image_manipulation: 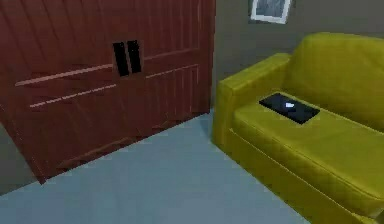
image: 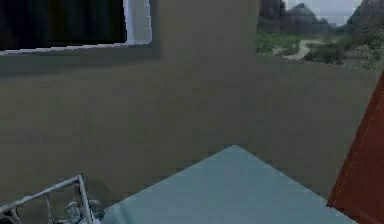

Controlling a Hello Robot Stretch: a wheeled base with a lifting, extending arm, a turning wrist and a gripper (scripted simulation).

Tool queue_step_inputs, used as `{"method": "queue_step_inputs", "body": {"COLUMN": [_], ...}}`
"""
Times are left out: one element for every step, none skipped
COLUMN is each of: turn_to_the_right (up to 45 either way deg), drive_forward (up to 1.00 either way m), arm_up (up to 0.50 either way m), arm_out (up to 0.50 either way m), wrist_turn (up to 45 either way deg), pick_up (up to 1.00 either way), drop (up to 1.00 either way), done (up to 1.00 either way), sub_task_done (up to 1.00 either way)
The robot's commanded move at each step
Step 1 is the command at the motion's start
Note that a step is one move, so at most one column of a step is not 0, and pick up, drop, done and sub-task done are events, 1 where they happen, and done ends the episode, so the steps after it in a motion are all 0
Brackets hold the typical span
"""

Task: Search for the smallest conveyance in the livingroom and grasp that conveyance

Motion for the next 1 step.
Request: {"method": "queue_step_inputs", "body": {"turn_to_the_right": [-39.0], "drive_forward": [0.00], "arm_up": [0.00], "arm_out": [0.00], "wrist_turn": [0.0], "pick_up": [0.00], "drop": [0.00], "done": [0.00], "sub_task_done": [0.00]}}
